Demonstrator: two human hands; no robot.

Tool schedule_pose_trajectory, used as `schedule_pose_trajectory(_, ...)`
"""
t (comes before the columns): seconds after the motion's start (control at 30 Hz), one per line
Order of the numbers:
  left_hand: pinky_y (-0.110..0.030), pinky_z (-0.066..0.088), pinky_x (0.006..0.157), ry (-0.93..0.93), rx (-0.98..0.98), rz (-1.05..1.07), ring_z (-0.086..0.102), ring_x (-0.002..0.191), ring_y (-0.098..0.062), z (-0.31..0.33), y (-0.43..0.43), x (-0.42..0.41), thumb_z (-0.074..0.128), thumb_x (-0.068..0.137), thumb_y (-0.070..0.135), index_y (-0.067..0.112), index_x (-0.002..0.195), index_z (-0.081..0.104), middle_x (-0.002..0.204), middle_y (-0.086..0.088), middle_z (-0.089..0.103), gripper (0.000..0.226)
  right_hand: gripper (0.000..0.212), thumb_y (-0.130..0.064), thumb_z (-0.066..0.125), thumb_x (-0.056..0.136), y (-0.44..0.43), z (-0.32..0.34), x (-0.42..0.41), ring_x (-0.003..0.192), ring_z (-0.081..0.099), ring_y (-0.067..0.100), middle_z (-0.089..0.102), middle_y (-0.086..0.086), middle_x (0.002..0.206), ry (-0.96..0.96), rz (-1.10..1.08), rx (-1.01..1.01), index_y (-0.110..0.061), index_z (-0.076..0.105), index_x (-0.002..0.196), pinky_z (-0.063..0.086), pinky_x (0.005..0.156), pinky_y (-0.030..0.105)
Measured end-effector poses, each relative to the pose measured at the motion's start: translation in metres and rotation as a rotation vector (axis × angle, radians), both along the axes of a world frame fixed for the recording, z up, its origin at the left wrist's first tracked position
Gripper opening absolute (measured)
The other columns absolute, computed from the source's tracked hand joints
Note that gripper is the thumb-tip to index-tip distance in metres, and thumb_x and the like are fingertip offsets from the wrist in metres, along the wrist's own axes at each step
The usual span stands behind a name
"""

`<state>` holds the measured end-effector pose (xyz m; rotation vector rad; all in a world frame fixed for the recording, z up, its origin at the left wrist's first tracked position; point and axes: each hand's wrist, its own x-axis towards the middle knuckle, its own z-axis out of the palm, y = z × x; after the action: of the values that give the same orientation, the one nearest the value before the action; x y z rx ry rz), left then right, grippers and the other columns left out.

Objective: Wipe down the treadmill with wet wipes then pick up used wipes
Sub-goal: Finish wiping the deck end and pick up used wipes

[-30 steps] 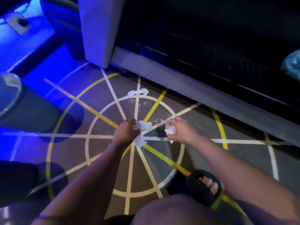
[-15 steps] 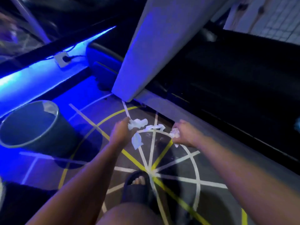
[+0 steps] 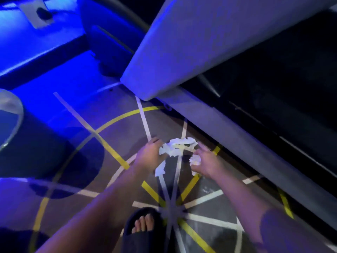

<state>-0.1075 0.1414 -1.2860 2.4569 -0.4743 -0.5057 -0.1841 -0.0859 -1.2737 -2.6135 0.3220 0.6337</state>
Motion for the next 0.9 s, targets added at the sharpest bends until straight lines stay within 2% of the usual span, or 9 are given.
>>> schedule_pose_trajectory(0.1, -0.038, 0.051, 0.097, 0.007, 0.053, -0.091, 0.054, 0.134, -0.023, -0.022, -0.029, 0.019, 0.073, 0.092, 0.026, 0.01, 0.123, 0.064, 0.155, 0.001, 0.046, 0.036, 0.051, -0.027, 0.075, 0.082, -0.008, -0.022, 0.01, 0.141, 0.043, 0.016, 0.009, -0.012, 0.169, -0.042, -0.01, 0.059, -0.016, 0.06, 0.13, 0.045, 0.104, 0.032)
schedule_pose_trajectory(0.3, -0.036, 0.044, 0.08, 0.018, 0.004, 0.095, 0.063, 0.104, -0.028, -0.038, -0.055, 0.005, 0.073, 0.091, 0.017, 0.014, 0.124, 0.055, 0.117, -0.006, 0.063, 0.037, 0.058, -0.029, 0.082, 0.077, -0.002, -0.051, 0.034, 0.127, 0.052, 0.016, 0.034, -0.009, 0.151, -0.093, -0.127, 0.211, -0.021, 0.055, 0.127, 0.049, 0.1, 0.034)
schedule_pose_trajectory(0.37, -0.028, 0.043, 0.07, 0.142, -0.164, 0.223, 0.064, 0.093, -0.02, -0.038, -0.058, -0.003, 0.078, 0.086, 0.012, 0.016, 0.122, 0.055, 0.105, 0.002, 0.066, 0.043, 0.078, -0.023, 0.088, 0.071, 0.005, -0.051, 0.029, 0.119, 0.057, 0.019, 0.041, -0.007, 0.133, -0.129, -0.259, 0.371, -0.026, 0.045, 0.136, 0.052, 0.094, 0.035)
schedule_pose_trajectory(0.5, -0.024, 0.055, 0.075, 0.502, -0.562, 0.32, 0.07, 0.085, -0.013, -0.026, -0.061, -0.024, 0.076, 0.088, -0.003, 0.017, 0.095, 0.068, 0.087, 0.006, 0.074, 0.022, 0.129, -0.034, 0.095, 0.056, 0.018, -0.051, -0.008, 0.125, 0.053, 0.018, 0.037, -0.008, 0.147, -0.044, -0.3, 0.585, -0.05, 0.015, 0.155, 0.051, 0.1, 0.04)
schedule_pose_trajectory(0.57, -0.035, 0.057, 0.078, 0.545, -0.6, 0.253, 0.071, 0.081, -0.01, -0.022, -0.063, -0.039, 0.071, 0.093, -0.001, 0.018, 0.089, 0.066, 0.081, 0.01, 0.075, 0.02, 0.113, -0.032, 0.096, 0.056, 0.023, -0.05, -0.03, 0.114, 0.055, 0.011, 0.042, -0.009, 0.137, -0.12, -0.32, 0.508, -0.044, 0.034, 0.151, 0.053, 0.097, 0.039)
schedule_pose_trajectory(0.63, -0.028, 0.055, 0.078, 0.537, -0.516, 0.126, 0.07, 0.083, -0.005, -0.019, -0.065, -0.055, 0.069, 0.098, 0.014, 0.015, 0.092, 0.062, 0.08, 0.014, 0.074, 0.01, 0.078, -0.019, 0.089, 0.066, 0.03, -0.05, -0.05, 0.101, 0.061, 0.011, 0.051, -0.007, 0.122, -0.276, -0.358, 0.454, -0.033, 0.057, 0.136, 0.054, 0.092, 0.042)
schedule_pose_trajectory(0.73, -0.018, 0.049, 0.073, 0.306, -0.365, 0.079, 0.068, 0.087, -0.007, -0.025, -0.059, -0.067, 0.073, 0.089, 0.046, 0.021, 0.099, 0.061, 0.093, 0.006, 0.071, 0.029, 0.039, -0.019, 0.076, 0.08, 0.029, -0.047, -0.078, 0.095, 0.064, 0.017, 0.06, -0.002, 0.107, -0.49, -0.416, 0.263, -0.024, 0.069, 0.118, 0.053, 0.085, 0.038)
schedule_pose_trajectory(0.83, -0.025, 0.048, 0.07, 0.114, -0.393, 0.222, 0.063, 0.079, -0.012, -0.033, -0.037, -0.072, 0.074, 0.089, 0.048, 0.023, 0.099, 0.061, 0.091, 0.004, 0.064, 0.03, 0.036, -0.024, 0.074, 0.082, -0.015, -0.048, -0.112, 0.092, 0.063, 0.035, 0.059, 0.009, 0.106, -0.534, -0.525, -0.116, -0.02, 0.067, 0.117, 0.053, 0.071, 0.041)
schedule_pose_trajectory(0.9, -0.028, 0.042, 0.067, -0.035, -0.232, 0.148, 0.059, 0.076, -0.015, -0.041, -0.018, -0.079, 0.07, 0.094, 0.04, 0.019, 0.101, 0.062, 0.093, 0.006, 0.056, 0.023, 0.042, -0.031, 0.061, 0.081, -0.049, -0.053, -0.134, 0.09, 0.06, 0.044, 0.057, 0.017, 0.107, -0.469, -0.551, -0.337, -0.015, 0.065, 0.119, 0.052, 0.069, 0.045)
